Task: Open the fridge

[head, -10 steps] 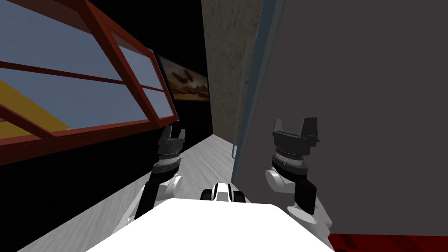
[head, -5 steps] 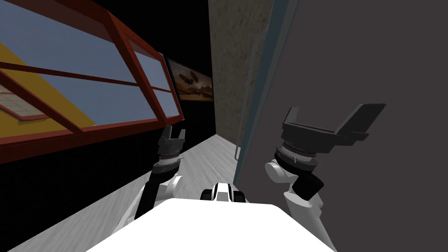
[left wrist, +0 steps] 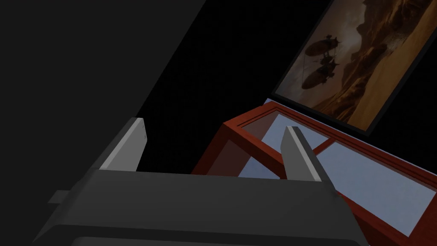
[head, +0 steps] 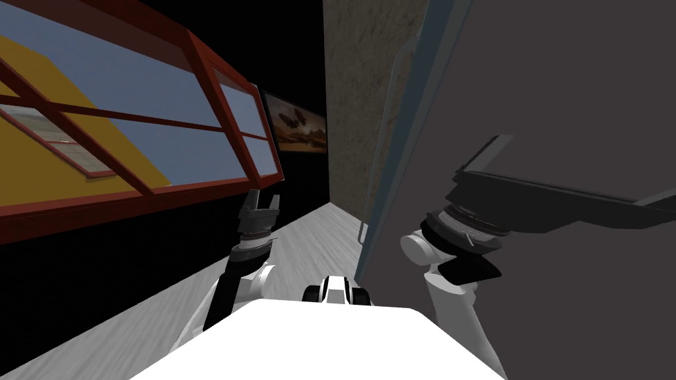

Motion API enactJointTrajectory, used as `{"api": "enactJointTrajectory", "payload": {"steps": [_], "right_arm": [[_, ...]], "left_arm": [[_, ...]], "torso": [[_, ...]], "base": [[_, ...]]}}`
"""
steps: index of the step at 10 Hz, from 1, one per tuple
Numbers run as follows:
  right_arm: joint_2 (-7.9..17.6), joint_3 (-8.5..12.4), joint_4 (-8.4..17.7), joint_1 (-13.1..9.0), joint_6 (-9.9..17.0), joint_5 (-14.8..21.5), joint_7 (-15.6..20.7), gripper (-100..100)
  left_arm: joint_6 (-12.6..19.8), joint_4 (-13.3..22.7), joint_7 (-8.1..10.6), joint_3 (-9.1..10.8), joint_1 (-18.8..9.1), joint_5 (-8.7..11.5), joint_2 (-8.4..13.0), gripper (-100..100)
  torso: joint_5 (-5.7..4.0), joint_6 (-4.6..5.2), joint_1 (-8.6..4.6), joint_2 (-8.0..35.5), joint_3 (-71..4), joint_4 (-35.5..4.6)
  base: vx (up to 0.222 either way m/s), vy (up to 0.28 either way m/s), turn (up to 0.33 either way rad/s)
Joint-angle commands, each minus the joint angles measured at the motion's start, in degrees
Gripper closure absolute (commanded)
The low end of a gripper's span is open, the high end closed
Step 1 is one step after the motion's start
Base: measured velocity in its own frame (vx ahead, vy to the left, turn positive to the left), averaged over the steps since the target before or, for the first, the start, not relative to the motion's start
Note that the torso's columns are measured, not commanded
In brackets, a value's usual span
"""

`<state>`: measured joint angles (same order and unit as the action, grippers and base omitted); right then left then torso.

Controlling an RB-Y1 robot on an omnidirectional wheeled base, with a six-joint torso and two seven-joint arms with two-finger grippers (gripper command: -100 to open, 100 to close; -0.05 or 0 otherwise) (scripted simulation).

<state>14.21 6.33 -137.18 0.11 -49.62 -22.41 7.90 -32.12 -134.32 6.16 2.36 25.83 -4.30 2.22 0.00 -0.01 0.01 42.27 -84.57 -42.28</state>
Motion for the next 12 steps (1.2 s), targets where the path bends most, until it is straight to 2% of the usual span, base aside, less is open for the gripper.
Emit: {"api": "enactJointTrajectory", "payload": {"steps": [1,2,3,4,5,6,7,8,9,10,11,12], "right_arm": [[0.1,0.07,-0.08,-3.69,-0.56,-2.32,0.49,-100],[0.42,0.51,-0.27,-5.98,-2.64,-4.87,0.81,-100],[0.42,0.51,-0.27,-7.25,-2.64,-5.64,0.81,-100],[0.67,0.98,-0.45,-9.09,-4.75,-7.66,1.16,-100],[0.67,0.98,-0.45,-10.62,-4.75,-9.02,1.16,-100],[0.86,1.47,-0.62,-12.23,-6.85,-10.97,1.54,-100],[0.86,1.47,-0.62,-14.24,-6.85,-12.42,1.54,-100],[0.99,1.98,-0.75,-16.3,-8.94,-14.33,1.95,-100],[0.99,1.98,-0.75,-18.15,-8.94,-15.84,1.95,-100],[1.07,2.51,-0.85,-19.85,-11.0,-17.68,2.39,-100],[1.07,2.51,-0.85,-21.36,-11.0,-19.06,2.39,-100],[1.09,3.07,-0.91,-23.29,-13.0,-20.67,2.85,-100]], "left_arm": [[0.0,0.0,0.0,0.0,0.0,0.0,0.0,0],[0.0,0.0,0.0,0.0,0.01,0.0,0.0,0],[0.0,0.0,0.0,0.0,0.0,0.0,0.0,0],[0.0,0.0,0.0,0.0,0.01,0.0,0.0,0],[0.0,0.0,0.0,0.0,0.0,0.0,0.0,0],[0.0,0.0,0.0,0.0,0.01,0.0,0.0,0],[0.0,0.0,0.0,0.0,0.0,0.0,0.0,0],[0.0,0.0,0.0,0.0,0.01,0.0,0.0,0],[0.0,0.0,0.0,0.0,0.0,0.0,0.0,0],[0.0,0.0,0.0,0.0,0.0,0.0,0.0,0],[0.0,0.0,0.0,0.0,0.0,0.0,0.0,0],[0.0,0.0,0.0,0.0,0.01,0.0,0.0,0]], "torso": [[0.0,0.02,0.0,0.0,0.0,0.0],[-0.01,0.03,-0.02,0.03,0.02,-0.01],[0.0,-0.02,0.01,0.02,0.01,-0.01],[0.0,0.03,-0.02,0.01,0.0,0.0],[-0.01,0.0,-0.02,-0.01,-0.01,0.0],[0.0,0.02,-0.02,0.0,0.0,0.0],[0.0,-0.01,0.0,0.0,0.0,0.0],[0.0,0.04,-0.02,0.02,0.01,0.0],[0.0,0.01,-0.01,0.02,0.01,0.0],[0.0,0.02,-0.01,0.03,0.02,-0.01],[0.0,0.0,0.0,0.02,0.01,0.0],[0.0,0.03,-0.02,0.02,0.01,0.0]], "base": [[0.008,0.002,0.004],[0.012,0.006,0.193],[0.015,0.001,0.092],[0.021,0.003,0.138],[0.019,0.002,0.101],[0.017,0.001,0.229],[0.014,-0.004,0.094],[0.015,0.001,0.134],[0.013,0.0,0.125],[0.015,-0.001,0.198],[0.012,-0.003,0.095],[0.012,-0.001,0.211]]}}
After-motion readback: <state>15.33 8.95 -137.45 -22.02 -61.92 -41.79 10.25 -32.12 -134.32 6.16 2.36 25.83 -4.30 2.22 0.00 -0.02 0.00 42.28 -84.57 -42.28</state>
